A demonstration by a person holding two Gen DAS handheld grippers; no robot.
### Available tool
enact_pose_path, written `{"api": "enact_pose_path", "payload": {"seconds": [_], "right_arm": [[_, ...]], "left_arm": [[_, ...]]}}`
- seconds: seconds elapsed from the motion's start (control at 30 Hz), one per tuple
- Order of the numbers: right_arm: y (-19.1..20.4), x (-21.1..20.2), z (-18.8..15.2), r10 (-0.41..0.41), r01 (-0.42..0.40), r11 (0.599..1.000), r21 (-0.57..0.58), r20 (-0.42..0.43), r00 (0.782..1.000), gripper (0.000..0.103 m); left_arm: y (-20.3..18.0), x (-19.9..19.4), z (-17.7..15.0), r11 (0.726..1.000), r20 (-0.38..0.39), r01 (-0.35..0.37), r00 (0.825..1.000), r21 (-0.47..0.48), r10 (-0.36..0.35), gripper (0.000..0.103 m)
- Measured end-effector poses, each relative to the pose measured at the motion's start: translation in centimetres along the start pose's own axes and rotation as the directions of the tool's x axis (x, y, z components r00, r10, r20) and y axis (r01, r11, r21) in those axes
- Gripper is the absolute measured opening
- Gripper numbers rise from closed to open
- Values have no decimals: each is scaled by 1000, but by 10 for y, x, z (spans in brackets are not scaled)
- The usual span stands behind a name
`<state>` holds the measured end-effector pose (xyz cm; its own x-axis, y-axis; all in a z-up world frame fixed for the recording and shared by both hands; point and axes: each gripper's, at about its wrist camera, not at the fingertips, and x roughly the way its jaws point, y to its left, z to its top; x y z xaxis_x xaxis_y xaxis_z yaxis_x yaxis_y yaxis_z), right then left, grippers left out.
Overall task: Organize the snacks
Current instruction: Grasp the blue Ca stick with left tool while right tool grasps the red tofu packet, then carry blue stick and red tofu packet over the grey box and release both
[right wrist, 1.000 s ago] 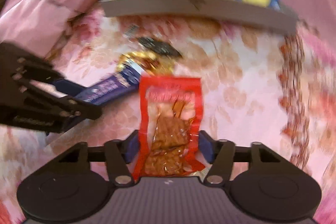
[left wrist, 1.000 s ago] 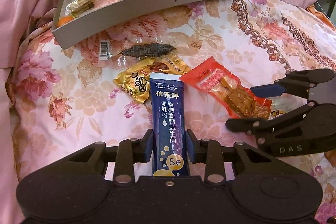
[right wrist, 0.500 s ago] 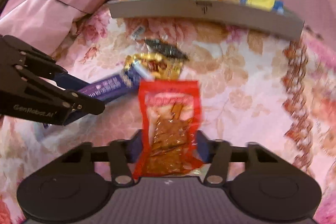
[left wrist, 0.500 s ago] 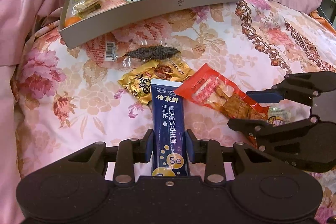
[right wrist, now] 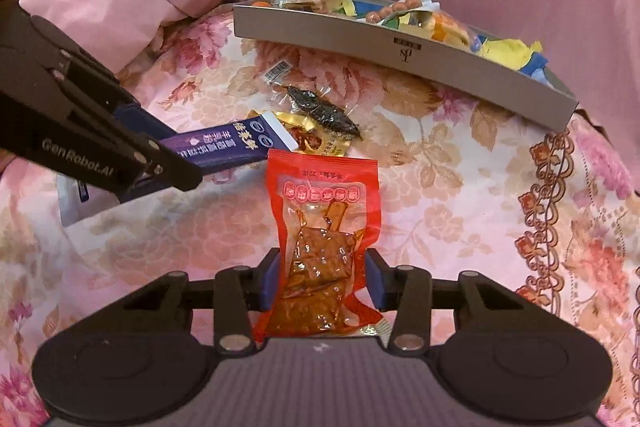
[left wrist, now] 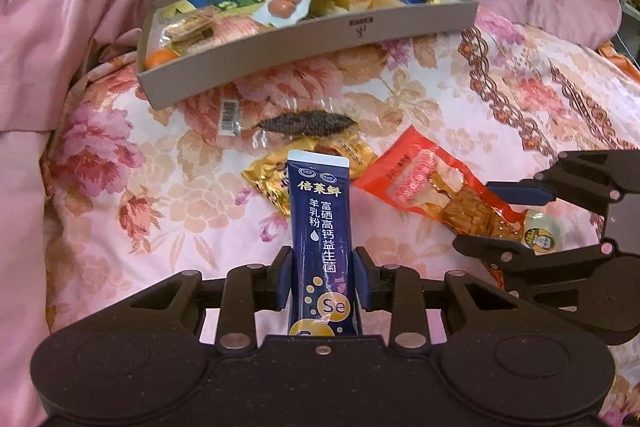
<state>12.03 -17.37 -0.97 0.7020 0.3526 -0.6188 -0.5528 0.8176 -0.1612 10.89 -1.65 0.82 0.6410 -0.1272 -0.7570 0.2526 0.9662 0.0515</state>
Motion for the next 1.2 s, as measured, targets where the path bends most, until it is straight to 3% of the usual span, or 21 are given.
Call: {"api": "enact_pose_path", "payload": {"seconds": [0.33,0.63,0.9,1.07,1.2], "right_arm": [[-6,-15,5,-71,76,996,-42,110,991,48],[-16,-32,23,-136,159,985,-72,254,958,49],[-42,-36,58,-194,228,972,-61,342,920,50],[-58,-27,92,-224,279,956,-94,386,895,50],[-66,-13,118,-241,326,934,-147,413,878,50]], "left_arm": [[5,-14,17,998,91,-22,995,-54,27,34],[10,-31,42,995,196,-32,979,-90,49,34],[17,-37,87,992,302,-66,949,-103,95,34],[21,-32,120,985,382,-137,909,-105,167,34],[33,-17,147,974,393,-140,897,-179,201,34]]}}
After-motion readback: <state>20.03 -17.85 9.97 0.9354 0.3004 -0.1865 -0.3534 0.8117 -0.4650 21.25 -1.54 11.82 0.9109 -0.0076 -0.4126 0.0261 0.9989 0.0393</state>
